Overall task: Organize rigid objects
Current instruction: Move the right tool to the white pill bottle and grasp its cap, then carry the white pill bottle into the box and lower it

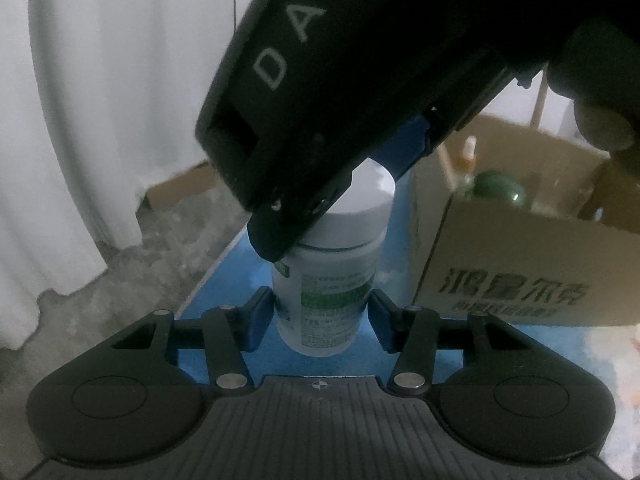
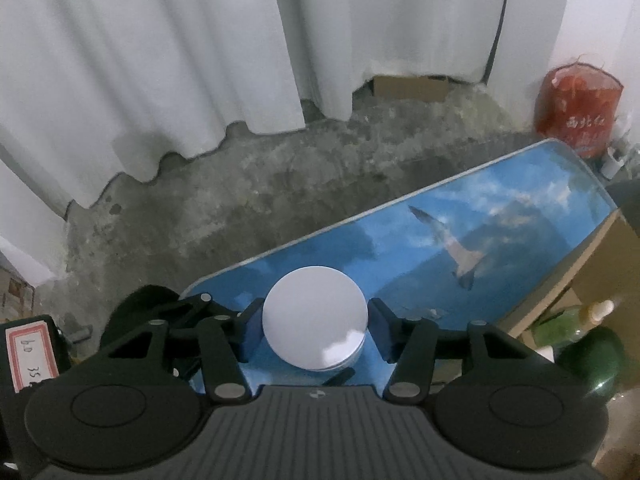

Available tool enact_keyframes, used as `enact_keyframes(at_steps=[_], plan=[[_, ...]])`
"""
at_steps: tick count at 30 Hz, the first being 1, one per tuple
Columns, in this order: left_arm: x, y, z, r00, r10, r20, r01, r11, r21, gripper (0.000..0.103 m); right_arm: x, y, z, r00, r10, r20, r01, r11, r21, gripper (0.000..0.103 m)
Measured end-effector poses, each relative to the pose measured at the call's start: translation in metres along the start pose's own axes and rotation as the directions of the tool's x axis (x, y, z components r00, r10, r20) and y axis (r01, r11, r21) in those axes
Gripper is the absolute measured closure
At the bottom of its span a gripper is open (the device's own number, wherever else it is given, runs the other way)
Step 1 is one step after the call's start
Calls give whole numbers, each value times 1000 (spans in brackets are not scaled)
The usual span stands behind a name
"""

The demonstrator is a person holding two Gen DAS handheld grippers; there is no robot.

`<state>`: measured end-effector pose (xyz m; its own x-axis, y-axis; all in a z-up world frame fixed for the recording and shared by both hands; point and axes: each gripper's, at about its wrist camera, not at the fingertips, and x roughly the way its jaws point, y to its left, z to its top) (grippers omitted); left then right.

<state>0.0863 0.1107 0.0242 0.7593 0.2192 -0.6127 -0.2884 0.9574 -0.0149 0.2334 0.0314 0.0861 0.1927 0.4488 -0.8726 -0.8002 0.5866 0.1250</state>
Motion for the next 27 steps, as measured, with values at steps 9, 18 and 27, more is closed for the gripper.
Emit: enact_keyframes(at_steps=[9,18,27], plan=[[-71,-44,45,990,-15,138,-4,991,137,51,-99,11,-12,983,-45,179,44,999,8,46],[-86,-117,85,963,-192,192,132,949,286,51,-193,-35,-49,940,-194,280,155,976,154,46],[-50,-189,89,920,-390,25,360,871,335,51,-210,-110,-103,925,-315,212,228,908,351,46]])
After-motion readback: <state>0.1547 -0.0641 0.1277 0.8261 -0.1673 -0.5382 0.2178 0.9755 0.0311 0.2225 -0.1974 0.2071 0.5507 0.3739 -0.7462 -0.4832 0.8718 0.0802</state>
